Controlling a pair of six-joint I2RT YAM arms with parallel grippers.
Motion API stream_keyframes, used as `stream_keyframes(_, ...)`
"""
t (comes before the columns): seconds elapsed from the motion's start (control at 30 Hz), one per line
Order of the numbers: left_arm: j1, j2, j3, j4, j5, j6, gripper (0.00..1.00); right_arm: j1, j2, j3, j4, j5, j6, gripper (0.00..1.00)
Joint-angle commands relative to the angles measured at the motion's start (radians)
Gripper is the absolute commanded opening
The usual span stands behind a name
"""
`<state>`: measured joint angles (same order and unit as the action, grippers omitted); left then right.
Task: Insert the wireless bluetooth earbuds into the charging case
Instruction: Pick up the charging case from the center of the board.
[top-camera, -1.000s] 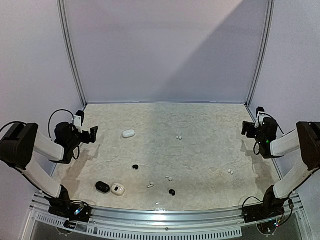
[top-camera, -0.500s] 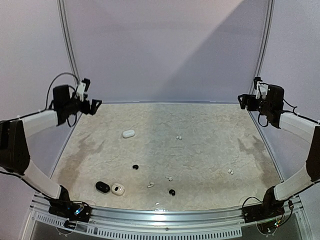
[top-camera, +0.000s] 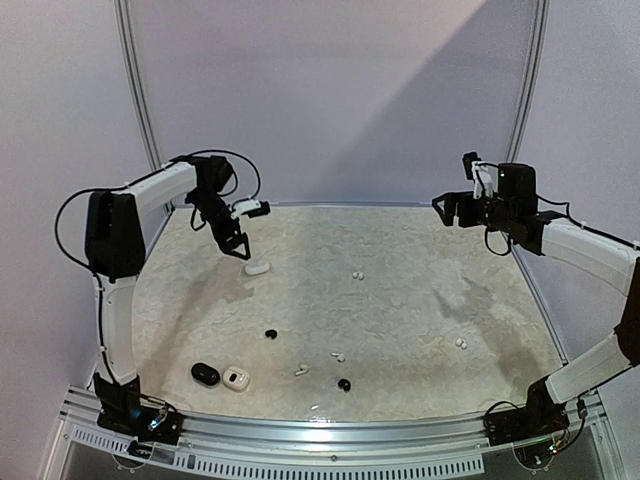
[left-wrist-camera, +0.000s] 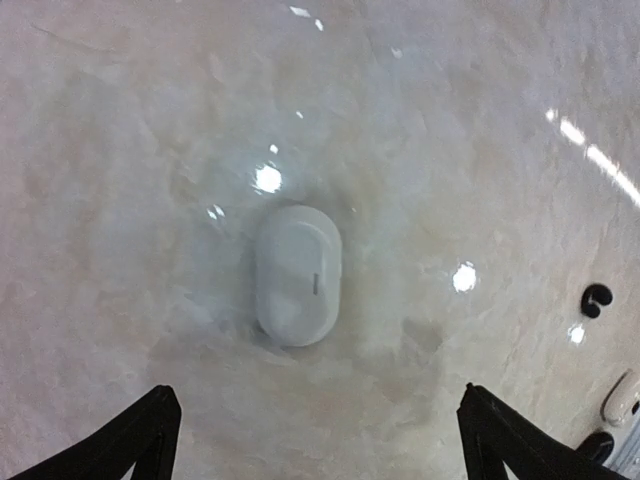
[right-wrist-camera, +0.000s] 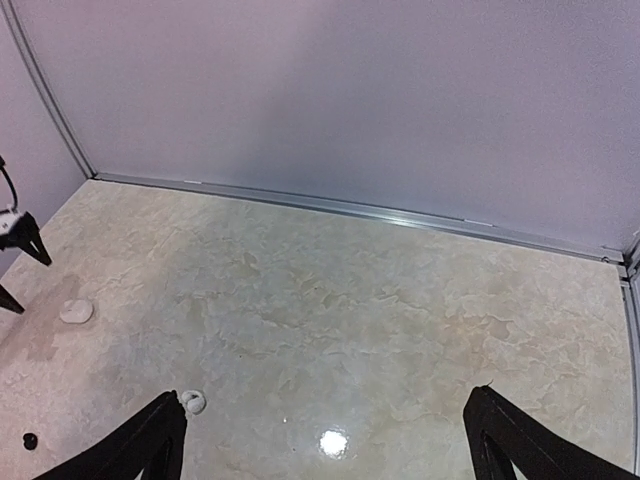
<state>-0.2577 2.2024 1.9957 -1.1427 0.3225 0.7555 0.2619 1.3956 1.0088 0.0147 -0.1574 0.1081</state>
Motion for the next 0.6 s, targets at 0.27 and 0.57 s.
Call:
stream_keyframes(0.27, -0.069, 0.283, 0.257, -0.187, -0.168, 0.09, 0.99, 0.202, 0.072, 0.022, -0.028, 0.104, 0.039, 0.99)
stream_keyframes(0.57, -0.078, 0.344, 0.243, -0.15, -0.178, 0.107, 0.8, 0.297, 0.202, 0.136, -0.09, 0.112, -0.009, 0.99)
